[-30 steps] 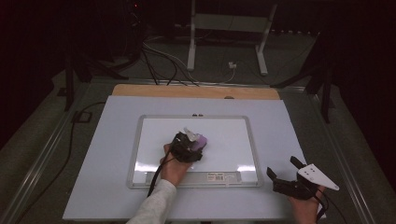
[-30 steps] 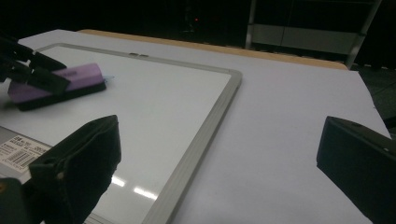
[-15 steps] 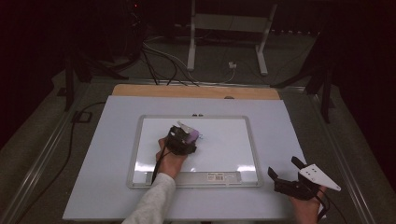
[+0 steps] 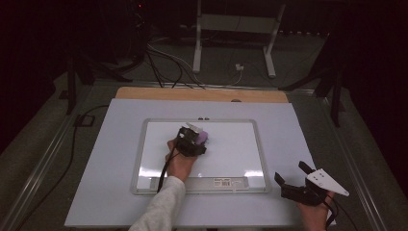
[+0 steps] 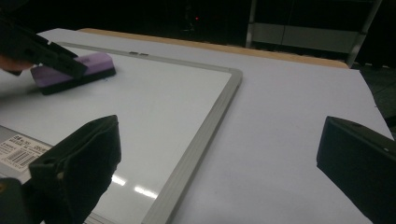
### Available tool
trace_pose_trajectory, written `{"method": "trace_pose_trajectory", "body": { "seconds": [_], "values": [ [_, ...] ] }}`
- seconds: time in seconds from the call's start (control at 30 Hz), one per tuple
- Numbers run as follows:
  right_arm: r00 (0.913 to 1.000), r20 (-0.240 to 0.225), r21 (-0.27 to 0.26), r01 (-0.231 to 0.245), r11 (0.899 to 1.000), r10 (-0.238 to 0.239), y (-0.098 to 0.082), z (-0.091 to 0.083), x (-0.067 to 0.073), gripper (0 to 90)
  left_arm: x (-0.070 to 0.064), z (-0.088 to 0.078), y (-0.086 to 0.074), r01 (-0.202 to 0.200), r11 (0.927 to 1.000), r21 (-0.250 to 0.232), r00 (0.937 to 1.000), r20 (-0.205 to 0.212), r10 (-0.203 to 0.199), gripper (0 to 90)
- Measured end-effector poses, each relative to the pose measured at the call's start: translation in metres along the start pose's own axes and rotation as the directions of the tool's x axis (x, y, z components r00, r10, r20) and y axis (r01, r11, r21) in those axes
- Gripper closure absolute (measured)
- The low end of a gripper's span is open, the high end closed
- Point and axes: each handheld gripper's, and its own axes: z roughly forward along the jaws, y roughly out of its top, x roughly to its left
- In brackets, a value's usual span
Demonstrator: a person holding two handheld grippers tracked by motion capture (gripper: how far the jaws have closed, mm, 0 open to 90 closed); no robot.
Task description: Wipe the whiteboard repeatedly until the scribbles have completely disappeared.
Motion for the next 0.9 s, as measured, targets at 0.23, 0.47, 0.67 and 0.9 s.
{"method": "trace_pose_trajectory", "body": {
  "seconds": [0.23, 0.47, 0.67, 0.9],
  "values": [
    [1.0, 0.001, -0.002, 0.002, 1.0, -0.002, 0.0, -0.001, 0.0, 0.0, -0.041, -0.002, 0.0, -0.099, 0.995, -0.016, 0.9924, 0.072, 0.1, 41.7],
    [1.0, 0.005, -0.007, -0.004, 1.0, 0.004, 0.0, -0.003, -0.003, 0.0, 0.001, 0.004, 0.005, -0.001, 1.0, 0.004, 0.9992, -0.041, 0.001, 41.7],
    [1.0, 0.003, -0.003, -0.006, 1.0, 0.006, 0.0, -0.002, -0.003, 0.0, 0.058, 0.002, 0.002, 0.138, 0.9903, 0.018, 0.979, -0.154, -0.133, 41.7],
    [1.0, -0.002, 0.0, 0.002, 1.0, -0.002, 0.0, -0.001, 0.0, 0.0, 0.043, 0.009, 0.01, 0.12, 0.9925, 0.027, 0.9862, -0.119, -0.116, 41.8]
  ]
}}
